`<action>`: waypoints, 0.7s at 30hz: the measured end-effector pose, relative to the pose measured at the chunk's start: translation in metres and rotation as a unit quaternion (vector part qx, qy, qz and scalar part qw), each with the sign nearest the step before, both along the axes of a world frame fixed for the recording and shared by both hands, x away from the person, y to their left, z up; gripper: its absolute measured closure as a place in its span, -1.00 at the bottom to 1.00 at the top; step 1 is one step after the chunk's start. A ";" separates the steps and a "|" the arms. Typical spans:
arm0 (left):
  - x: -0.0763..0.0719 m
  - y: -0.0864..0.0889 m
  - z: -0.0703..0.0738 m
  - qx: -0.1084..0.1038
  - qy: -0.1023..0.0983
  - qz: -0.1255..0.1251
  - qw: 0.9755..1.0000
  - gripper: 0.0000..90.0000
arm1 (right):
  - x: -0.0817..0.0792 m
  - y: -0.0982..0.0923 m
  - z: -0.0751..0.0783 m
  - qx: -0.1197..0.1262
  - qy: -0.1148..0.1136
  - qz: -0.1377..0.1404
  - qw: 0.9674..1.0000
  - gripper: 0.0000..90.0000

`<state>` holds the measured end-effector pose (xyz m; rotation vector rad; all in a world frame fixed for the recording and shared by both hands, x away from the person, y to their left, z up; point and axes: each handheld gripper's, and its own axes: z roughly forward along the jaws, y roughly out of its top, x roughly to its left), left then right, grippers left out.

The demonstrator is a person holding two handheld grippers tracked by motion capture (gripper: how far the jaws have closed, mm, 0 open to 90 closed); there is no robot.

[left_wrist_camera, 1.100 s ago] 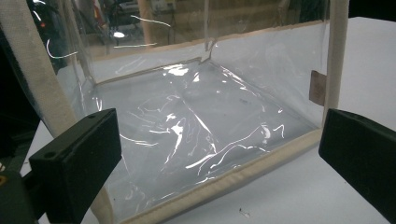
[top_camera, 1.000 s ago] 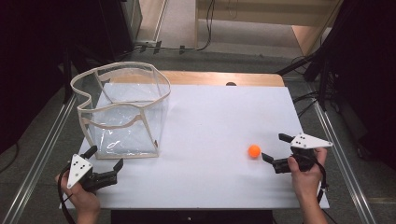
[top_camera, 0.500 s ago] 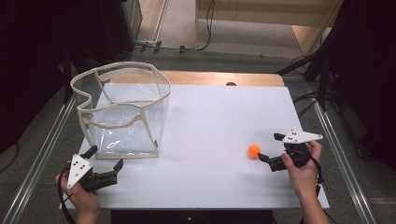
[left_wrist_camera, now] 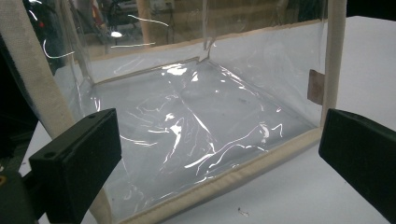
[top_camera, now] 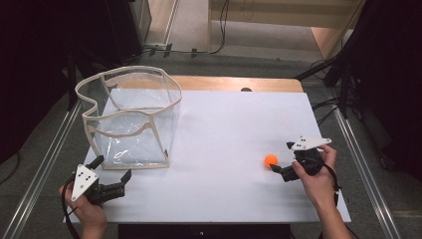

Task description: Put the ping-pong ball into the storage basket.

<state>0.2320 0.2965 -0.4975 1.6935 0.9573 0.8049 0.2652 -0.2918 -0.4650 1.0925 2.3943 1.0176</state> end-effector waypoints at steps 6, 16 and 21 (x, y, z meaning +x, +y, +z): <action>0.000 0.000 0.000 0.001 0.000 -0.001 1.000 -1.00 | 0.008 0.005 -0.002 -0.016 0.017 0.004 1.000 -1.00; 0.000 0.000 0.000 0.000 0.000 -0.002 1.000 -1.00 | 0.022 0.015 -0.010 -0.067 0.076 0.006 0.995 -1.00; 0.000 0.000 0.000 0.000 0.000 -0.002 1.000 -1.00 | 0.027 0.020 -0.014 -0.078 0.100 0.007 0.992 -1.00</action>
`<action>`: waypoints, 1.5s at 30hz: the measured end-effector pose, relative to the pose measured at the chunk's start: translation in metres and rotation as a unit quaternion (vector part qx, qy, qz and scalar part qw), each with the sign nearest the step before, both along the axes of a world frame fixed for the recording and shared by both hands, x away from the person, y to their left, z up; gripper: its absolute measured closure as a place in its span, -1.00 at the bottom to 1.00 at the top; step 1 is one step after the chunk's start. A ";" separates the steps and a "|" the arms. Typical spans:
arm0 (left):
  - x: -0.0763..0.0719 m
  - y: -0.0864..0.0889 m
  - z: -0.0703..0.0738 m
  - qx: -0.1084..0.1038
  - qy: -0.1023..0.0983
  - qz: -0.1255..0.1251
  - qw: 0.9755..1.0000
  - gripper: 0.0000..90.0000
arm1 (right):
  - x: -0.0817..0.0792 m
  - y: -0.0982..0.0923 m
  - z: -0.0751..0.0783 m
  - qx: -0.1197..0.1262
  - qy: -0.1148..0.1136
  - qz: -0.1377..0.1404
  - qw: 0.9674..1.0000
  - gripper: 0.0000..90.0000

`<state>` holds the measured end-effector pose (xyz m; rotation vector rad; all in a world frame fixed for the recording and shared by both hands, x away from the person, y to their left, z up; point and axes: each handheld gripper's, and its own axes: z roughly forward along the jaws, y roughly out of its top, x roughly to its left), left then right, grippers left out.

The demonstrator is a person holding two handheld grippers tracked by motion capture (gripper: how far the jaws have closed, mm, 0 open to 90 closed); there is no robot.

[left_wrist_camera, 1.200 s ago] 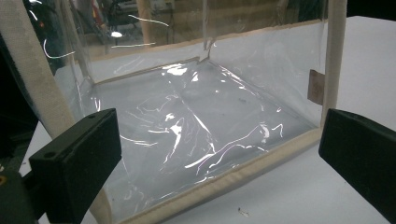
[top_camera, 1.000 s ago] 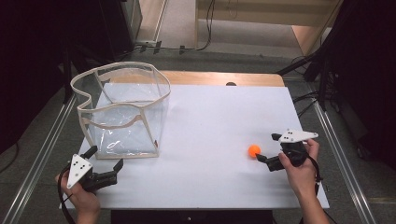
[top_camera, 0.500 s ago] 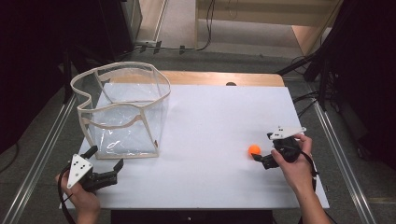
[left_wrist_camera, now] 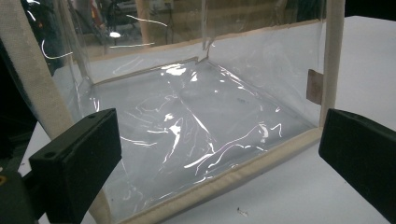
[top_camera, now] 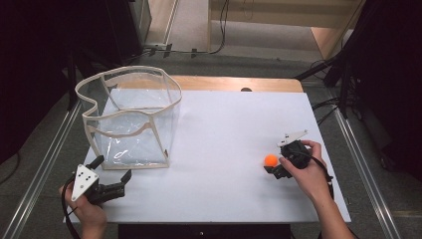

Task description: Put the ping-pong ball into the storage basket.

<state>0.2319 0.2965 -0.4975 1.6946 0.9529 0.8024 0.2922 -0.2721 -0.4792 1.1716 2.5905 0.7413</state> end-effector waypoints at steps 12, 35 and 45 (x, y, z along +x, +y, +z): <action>0.000 0.000 0.000 -0.001 0.000 0.000 1.000 -1.00 | 0.009 0.009 -0.006 -0.028 0.020 0.003 0.999 -0.74; 0.000 0.000 0.000 0.000 0.000 0.000 1.000 -1.00 | 0.013 0.012 -0.010 -0.038 0.045 0.004 0.998 0.05; 0.000 0.000 0.000 0.000 0.001 0.001 1.000 -1.00 | 0.016 0.013 -0.004 -0.022 0.049 0.012 0.998 0.06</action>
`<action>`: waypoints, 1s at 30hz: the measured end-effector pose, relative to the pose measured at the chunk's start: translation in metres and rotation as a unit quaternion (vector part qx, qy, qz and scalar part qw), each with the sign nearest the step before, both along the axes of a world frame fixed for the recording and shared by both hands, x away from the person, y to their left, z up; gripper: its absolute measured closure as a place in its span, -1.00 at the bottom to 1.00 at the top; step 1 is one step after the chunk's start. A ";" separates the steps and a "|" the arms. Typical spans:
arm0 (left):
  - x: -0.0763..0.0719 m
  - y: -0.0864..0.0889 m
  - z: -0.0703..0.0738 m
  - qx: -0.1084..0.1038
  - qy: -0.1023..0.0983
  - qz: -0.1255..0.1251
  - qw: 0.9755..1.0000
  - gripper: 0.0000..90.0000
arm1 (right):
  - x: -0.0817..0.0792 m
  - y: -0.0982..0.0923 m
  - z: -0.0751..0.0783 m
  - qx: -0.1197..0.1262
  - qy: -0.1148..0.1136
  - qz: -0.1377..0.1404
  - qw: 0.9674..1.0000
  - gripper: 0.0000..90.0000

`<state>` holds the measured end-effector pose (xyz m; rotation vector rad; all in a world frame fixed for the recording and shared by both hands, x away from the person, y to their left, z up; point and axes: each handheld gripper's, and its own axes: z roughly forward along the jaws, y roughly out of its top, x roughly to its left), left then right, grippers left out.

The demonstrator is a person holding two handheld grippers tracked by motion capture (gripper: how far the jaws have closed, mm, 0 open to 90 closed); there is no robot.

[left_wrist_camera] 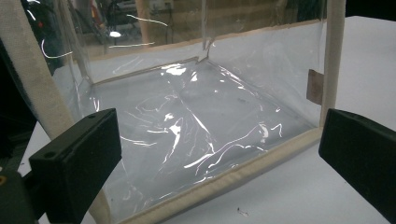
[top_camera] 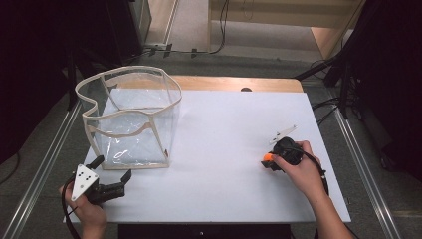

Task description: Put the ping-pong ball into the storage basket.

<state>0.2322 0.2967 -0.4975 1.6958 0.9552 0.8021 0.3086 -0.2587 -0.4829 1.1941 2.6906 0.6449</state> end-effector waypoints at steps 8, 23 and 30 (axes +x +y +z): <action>0.000 0.000 0.000 -0.001 0.000 -0.001 1.000 -1.00 | 0.003 0.005 0.007 0.007 0.000 0.008 1.000 0.06; 0.000 0.000 0.000 -0.001 0.000 -0.001 1.000 -1.00 | 0.008 0.012 0.011 0.005 -0.001 0.016 1.000 0.06; 0.000 0.000 0.000 -0.001 0.000 -0.001 1.000 -1.00 | 0.011 0.017 0.014 0.008 0.001 0.020 1.000 0.06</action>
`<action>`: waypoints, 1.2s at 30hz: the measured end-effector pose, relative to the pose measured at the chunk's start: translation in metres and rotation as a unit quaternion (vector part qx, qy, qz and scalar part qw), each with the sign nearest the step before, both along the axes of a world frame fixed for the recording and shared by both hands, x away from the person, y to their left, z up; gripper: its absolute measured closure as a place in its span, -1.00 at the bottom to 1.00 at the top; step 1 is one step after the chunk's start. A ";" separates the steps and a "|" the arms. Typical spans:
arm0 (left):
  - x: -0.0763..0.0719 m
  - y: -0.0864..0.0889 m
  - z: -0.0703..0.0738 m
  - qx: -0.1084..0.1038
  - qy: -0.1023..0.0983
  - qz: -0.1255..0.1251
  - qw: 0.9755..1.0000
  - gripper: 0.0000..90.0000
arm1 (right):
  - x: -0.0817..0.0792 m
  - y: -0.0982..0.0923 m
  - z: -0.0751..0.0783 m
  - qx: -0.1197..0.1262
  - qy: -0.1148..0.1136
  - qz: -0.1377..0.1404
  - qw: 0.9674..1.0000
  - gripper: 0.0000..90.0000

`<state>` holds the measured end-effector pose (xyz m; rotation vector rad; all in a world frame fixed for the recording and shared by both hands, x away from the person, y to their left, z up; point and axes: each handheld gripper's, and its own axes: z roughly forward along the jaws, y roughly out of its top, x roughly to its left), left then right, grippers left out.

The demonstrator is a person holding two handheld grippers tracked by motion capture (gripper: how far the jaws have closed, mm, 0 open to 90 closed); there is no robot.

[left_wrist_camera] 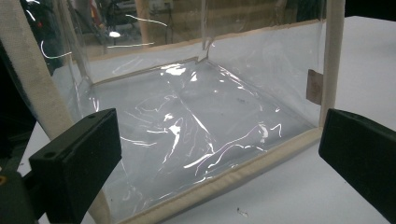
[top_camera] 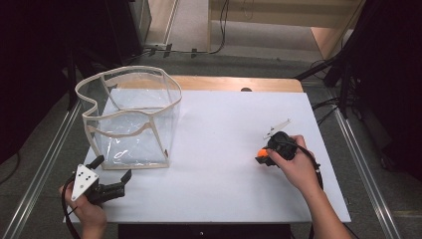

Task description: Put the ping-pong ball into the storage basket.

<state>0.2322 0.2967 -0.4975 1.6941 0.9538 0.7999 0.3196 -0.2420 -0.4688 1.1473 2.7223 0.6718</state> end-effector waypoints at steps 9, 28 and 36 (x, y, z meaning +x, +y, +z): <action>0.000 0.000 0.000 0.000 0.000 0.001 1.000 -1.00 | 0.003 0.006 0.004 0.005 0.000 0.008 1.000 0.06; 0.000 0.000 0.000 0.000 0.000 -0.001 1.000 -1.00 | 0.011 0.024 0.015 0.011 -0.006 0.028 1.000 0.06; 0.000 0.000 0.000 0.000 0.000 -0.003 1.000 -1.00 | 0.016 0.036 0.020 0.015 -0.008 0.040 0.999 0.06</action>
